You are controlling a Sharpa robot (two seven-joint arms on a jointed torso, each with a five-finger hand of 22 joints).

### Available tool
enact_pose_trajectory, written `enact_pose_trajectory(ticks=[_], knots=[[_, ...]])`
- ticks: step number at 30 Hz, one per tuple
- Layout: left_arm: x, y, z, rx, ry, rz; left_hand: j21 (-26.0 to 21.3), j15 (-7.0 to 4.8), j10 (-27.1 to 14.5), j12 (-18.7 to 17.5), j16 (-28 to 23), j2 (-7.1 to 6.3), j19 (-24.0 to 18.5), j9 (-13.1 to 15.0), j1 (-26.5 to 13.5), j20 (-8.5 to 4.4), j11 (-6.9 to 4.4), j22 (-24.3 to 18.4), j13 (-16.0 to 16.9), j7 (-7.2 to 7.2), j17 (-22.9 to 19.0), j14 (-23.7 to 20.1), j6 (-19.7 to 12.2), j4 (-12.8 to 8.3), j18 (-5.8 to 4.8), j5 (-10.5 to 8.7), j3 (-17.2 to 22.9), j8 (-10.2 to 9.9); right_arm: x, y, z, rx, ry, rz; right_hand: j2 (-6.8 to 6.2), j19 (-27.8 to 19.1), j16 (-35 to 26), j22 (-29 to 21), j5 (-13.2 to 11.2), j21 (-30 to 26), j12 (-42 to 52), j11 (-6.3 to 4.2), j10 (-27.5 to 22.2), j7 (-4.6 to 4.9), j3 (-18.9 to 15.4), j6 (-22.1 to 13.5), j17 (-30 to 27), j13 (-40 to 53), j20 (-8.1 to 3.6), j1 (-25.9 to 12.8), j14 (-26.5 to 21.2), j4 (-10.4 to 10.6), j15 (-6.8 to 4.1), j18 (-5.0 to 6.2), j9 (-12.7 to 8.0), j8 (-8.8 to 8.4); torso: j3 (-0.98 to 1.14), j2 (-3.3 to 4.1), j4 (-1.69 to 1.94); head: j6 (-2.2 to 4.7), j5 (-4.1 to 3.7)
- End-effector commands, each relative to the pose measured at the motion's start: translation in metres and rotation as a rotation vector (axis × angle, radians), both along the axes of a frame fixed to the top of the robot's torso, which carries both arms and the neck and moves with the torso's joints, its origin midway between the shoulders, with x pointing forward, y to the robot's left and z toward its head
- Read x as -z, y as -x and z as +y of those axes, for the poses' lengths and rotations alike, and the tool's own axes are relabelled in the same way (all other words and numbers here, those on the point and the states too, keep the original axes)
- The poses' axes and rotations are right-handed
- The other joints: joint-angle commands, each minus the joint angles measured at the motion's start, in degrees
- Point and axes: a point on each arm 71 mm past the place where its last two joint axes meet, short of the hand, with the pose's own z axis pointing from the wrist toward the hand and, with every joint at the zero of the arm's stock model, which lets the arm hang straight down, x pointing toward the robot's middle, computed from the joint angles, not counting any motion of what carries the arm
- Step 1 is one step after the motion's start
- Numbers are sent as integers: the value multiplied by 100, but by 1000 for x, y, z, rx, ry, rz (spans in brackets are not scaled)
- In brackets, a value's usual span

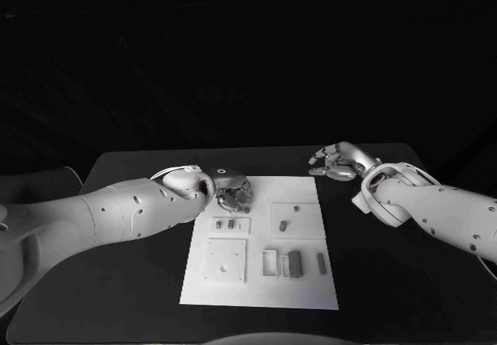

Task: Assemble the parts on the task board

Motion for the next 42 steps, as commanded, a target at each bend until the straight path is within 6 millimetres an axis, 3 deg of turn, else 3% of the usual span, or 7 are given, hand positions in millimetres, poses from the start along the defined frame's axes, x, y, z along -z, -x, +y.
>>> enact_pose_trajectory(ticks=[1, 42], knots=[[2, 1, -3, 12, -1, -6, 41, -59, 6, 37, -30, 29, -20, -9, -19, 4, 39, 132, 8, 64, 8, 100, -66, -3, 603, 6, 32, -30, -1, 1, 1, -11, -3, -7, -8, 46, -8, 89, 35, -17, -1, 43, 16, 24, 3, -20, -9, 5, -7, -28, 39, 23, 4, 90, -7, -39, 3, -1, 1, -13, -12], [21, 2, -10, -5, 9, -13, 91, -28, 30, 40, -54, 149, -15, -53, -61, 31, 73, 118, 36, 99, 39, 146, -48, 17, 636, 9, 113, -32, -2, 1, 5, -15, -6, -8, -7, 53, -5, 90, 37, -14, 6, 45, 18, 26, 0, -23, -9, 7, -9, -40, 47, 32, 6, 90, -6, -43, 7, -8, 3, -53, -67]])
